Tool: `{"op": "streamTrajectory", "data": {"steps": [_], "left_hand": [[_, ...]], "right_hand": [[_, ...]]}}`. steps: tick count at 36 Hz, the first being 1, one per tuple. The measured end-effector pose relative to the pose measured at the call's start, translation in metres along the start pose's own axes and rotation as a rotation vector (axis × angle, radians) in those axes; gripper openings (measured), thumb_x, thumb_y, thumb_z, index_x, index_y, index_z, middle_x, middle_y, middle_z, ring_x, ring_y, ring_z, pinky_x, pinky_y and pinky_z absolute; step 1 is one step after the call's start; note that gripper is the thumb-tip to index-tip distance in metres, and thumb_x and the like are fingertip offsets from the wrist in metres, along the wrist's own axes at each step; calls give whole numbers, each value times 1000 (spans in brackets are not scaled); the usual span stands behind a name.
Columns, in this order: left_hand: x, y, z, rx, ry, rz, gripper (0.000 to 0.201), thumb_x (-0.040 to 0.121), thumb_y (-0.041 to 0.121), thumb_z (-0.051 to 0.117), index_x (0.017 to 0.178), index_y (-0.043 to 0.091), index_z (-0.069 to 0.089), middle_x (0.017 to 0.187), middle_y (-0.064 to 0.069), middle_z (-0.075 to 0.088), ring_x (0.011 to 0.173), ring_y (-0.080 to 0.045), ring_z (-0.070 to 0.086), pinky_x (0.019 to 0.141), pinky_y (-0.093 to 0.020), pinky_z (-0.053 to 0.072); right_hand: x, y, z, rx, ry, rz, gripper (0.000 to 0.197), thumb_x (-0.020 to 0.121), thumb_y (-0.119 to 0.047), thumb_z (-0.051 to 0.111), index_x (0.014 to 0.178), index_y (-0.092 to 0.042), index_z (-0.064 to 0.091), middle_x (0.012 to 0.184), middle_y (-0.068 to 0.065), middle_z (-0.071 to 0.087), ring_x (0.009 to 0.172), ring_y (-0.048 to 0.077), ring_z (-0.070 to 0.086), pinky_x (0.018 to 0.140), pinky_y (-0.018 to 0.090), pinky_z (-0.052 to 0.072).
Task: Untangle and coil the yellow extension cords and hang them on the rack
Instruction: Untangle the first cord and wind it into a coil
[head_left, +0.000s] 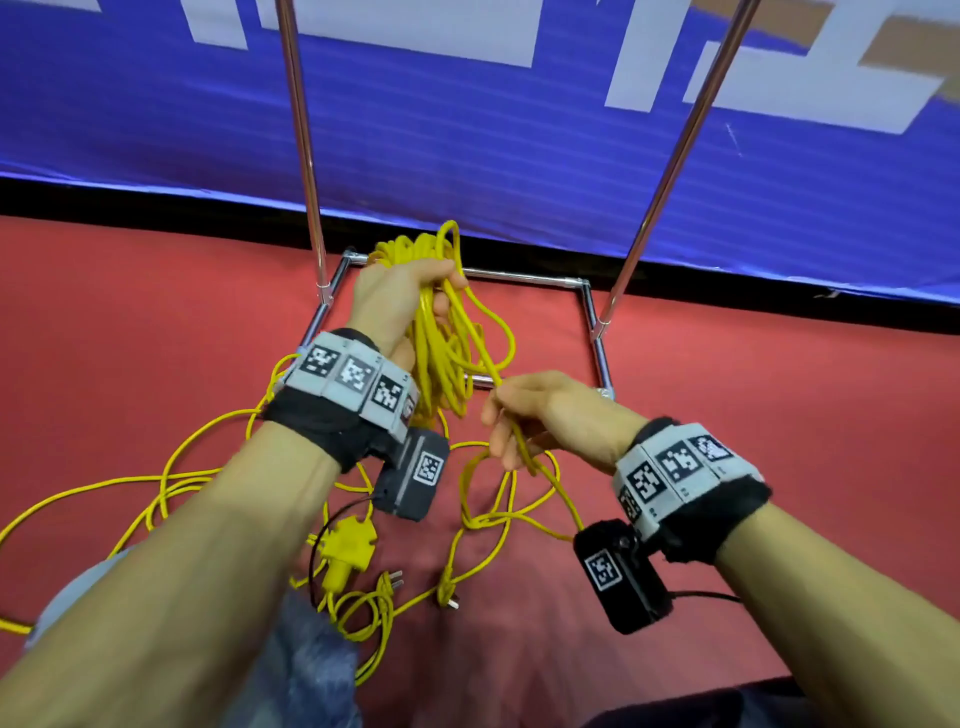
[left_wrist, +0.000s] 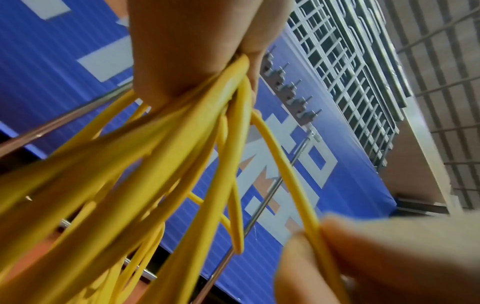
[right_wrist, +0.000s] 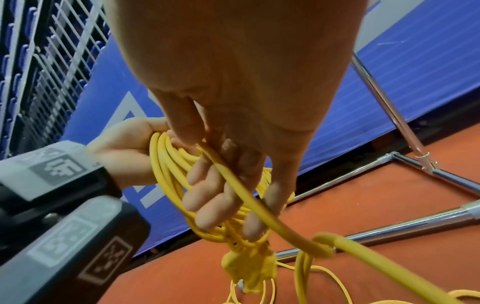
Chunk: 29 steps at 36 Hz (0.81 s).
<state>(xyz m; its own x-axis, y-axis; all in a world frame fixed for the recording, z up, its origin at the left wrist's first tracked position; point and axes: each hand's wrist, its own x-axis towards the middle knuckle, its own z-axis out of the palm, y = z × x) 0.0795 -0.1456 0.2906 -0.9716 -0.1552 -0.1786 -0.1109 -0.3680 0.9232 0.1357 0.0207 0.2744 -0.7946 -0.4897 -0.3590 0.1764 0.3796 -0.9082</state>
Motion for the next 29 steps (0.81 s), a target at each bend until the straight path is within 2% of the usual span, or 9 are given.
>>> {"op": "streamTrajectory", "data": {"steps": [3,6,11,14,16,18,22,24,29], "left_hand": [[0,-1,-1,85,-52,-7,26,90,17,62,67,5,67,46,-2,45,40,-12,40,43,-20,33],[-6,-6,4,138,-106,16,22,87,21,67,71,6,69,48,-1,47,43,-11,41,46,-20,33],[-17,-13,9,135,-142,82,24,85,9,68,61,10,69,63,-9,55,41,-11,41,40,-19,34],[-19,-14,9,154,-163,92,25,89,10,62,65,4,60,51,-5,55,34,-14,40,36,-20,33],[-20,-13,8,128,-171,79,27,90,10,60,64,4,58,54,-7,53,35,-17,42,37,-21,35],[-18,-9,6,51,-157,48,27,90,8,59,63,5,56,55,-7,53,41,-18,46,42,-22,40],[-17,0,4,-116,-225,15,27,92,4,54,65,4,52,55,-6,49,52,-18,50,60,-31,54],[-20,-1,6,-136,-281,5,23,93,4,53,70,3,52,59,-6,49,55,-17,50,63,-31,56],[-28,-1,7,-134,-348,9,11,93,7,54,82,5,58,71,-6,58,51,-13,54,53,-27,51]], "right_hand": [[0,3,5,12,17,-50,32,106,-13,29,85,-4,51,68,14,60,39,16,49,37,20,36],[3,-2,9,61,52,-127,32,106,-14,26,87,-3,49,59,12,61,34,16,48,36,21,34],[6,-21,11,180,56,-197,31,106,-14,25,89,0,47,56,13,59,34,18,52,32,17,35],[7,-25,13,223,46,-196,31,106,-18,28,88,-1,48,59,16,58,38,21,56,35,20,42],[7,-22,12,231,33,-169,35,106,-23,30,86,-2,50,61,16,59,44,23,59,40,23,47],[6,-14,10,186,11,-120,38,105,-25,31,84,-2,53,62,17,60,48,23,61,44,22,47],[5,2,7,29,-20,-135,31,105,-13,31,84,-5,52,65,15,60,51,23,56,57,28,47],[6,4,6,-46,-4,-154,32,105,-13,31,83,-6,53,64,14,60,45,17,51,51,23,44],[7,-2,7,-131,46,-227,34,105,-14,32,81,-5,54,57,9,56,35,13,40,39,23,37]]}}
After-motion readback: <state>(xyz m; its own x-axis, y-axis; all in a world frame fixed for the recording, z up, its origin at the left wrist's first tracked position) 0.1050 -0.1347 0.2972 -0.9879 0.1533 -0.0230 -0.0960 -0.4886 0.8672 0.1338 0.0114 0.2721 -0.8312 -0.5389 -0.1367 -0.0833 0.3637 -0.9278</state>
